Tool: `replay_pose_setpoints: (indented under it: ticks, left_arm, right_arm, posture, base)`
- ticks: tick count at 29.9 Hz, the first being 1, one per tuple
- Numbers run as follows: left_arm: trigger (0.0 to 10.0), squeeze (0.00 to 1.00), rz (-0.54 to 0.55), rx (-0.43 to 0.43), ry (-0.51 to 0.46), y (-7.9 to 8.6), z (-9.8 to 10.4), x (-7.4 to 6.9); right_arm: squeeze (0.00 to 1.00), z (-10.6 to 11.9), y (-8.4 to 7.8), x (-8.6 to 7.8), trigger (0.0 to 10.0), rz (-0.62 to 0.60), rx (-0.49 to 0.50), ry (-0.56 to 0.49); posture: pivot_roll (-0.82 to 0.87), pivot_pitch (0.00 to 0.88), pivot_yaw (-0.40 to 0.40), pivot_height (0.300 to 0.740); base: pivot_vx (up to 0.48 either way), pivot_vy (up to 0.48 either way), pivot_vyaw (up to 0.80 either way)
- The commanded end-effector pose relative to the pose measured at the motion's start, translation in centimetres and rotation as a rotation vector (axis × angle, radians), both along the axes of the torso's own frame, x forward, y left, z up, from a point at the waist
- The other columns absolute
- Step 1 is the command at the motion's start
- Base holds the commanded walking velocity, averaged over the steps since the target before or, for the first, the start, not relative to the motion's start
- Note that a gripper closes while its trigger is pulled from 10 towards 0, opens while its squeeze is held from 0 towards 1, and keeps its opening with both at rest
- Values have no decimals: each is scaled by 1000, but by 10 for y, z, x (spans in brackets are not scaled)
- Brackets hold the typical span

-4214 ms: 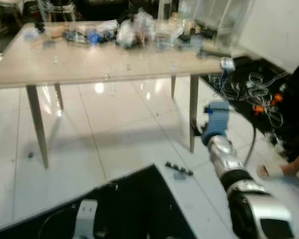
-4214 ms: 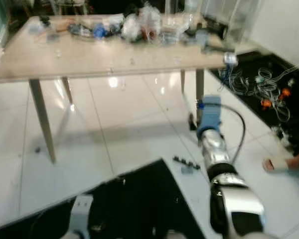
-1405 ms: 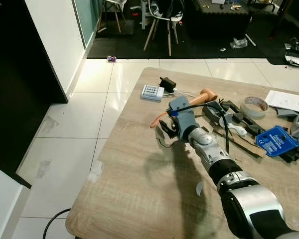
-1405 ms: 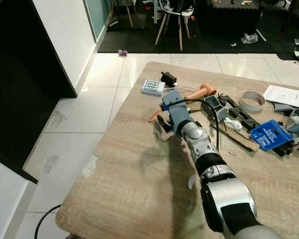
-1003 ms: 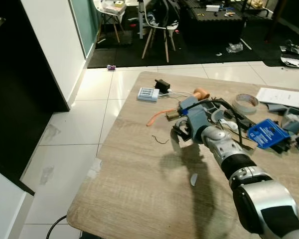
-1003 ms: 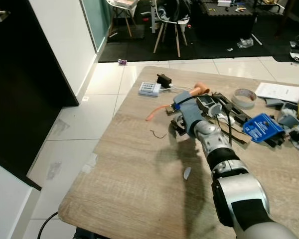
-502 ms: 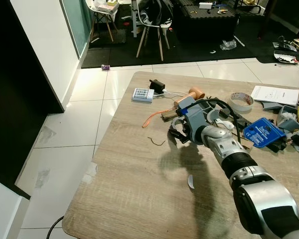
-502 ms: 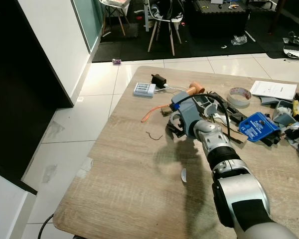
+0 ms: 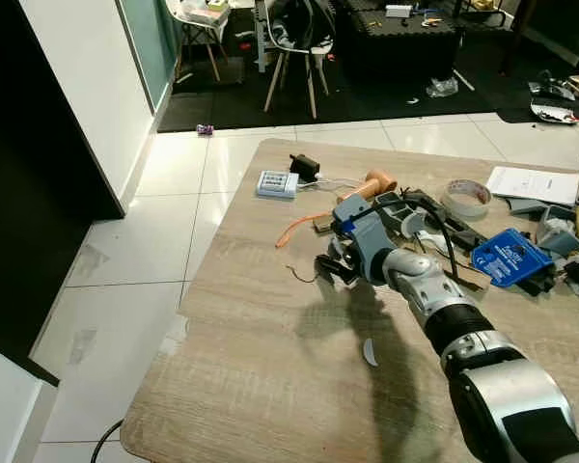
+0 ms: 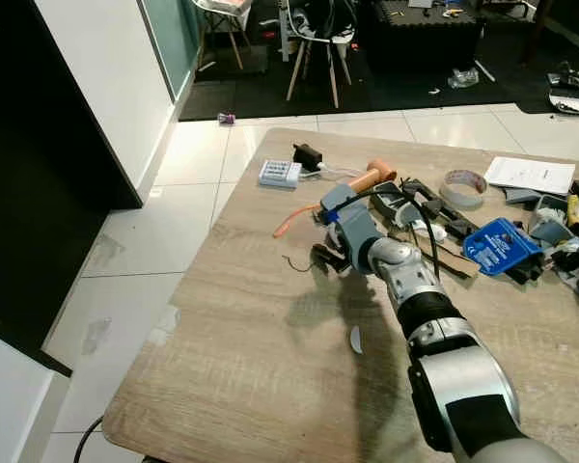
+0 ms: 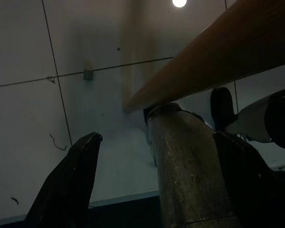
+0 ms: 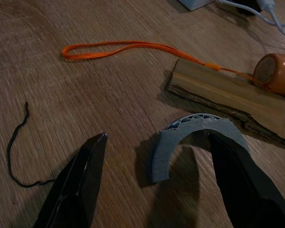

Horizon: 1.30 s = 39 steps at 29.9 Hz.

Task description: Picking trash to rubbish bin

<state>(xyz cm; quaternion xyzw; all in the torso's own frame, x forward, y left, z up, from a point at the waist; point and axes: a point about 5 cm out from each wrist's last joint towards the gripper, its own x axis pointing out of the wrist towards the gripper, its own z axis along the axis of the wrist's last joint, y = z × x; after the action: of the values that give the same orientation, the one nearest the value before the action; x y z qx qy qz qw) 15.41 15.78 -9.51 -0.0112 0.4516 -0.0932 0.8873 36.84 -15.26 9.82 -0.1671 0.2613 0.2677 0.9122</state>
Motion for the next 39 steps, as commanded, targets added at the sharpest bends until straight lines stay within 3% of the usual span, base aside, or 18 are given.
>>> replay_pose_setpoints:
  ticks: [1, 7, 8, 11, 12, 29, 35, 36, 37, 38, 39]
  left_arm:
    - [10000, 0, -9, 4, 23, 0, -2, -5]
    - [10000, 0, -8, 4, 21, -1, -2, -5]
    - [10000, 0, -8, 6, 22, -1, -2, -5]
    - [10000, 0, -8, 6, 22, -1, -2, -5]
    - [10000, 0, -8, 7, 23, -1, -2, -5]
    - [10000, 0, -13, 10, 26, 0, -3, -6]
    - [10000, 0, -14, 12, 26, 1, -3, -6]
    - [10000, 0, -14, 12, 26, 1, -3, -6]
    - [10000, 0, -15, 12, 26, 1, -3, -6]
    - [10000, 0, -15, 12, 26, 1, -3, -6]
    - [10000, 0, -15, 12, 26, 1, -3, -6]
  right_arm:
    - [0, -21, 0, -12, 10000, -2, -12, 115]
    - [0, -27, -2, -14, 10000, -69, 13, 149]
    - [0, -28, -4, -14, 2627, -130, 70, 169]
    - [0, -28, -4, -15, 2627, -140, 86, 176]
    - [0, -29, -4, -15, 0, -154, 107, 185]
    - [0, -38, -8, -21, 0, -221, 156, 236]
    - [0, -19, -9, -9, 0, -230, 171, 126]
    - [0, -11, -8, -5, 0, -232, 196, 92]
    - [0, 14, -4, 8, 0, -214, 232, -30]
    - [0, 14, -4, 8, 0, -214, 232, -30]
    - [0, 39, 2, 17, 4157, -188, 278, -123]
  posture:
    - [-67, 53, 43, 740]
    - [-64, 52, 41, 740]
    - [-66, 51, 42, 740]
    - [-66, 51, 42, 740]
    - [-66, 51, 42, 740]
    - [-69, 55, 46, 740]
    - [-68, 56, 49, 740]
    - [-68, 56, 50, 740]
    - [-68, 56, 50, 740]
    - [-68, 56, 50, 740]
    - [-69, 57, 53, 740]
  base:
    - [0, 0, 0]
    - [0, 0, 0]
    - [0, 0, 0]
    - [0, 0, 0]
    - [0, 0, 0]
    - [0, 0, 0]
    - [0, 0, 0]
    - [0, 0, 0]
    - [0, 0, 0]
    - [0, 0, 0]
    - [0, 0, 0]
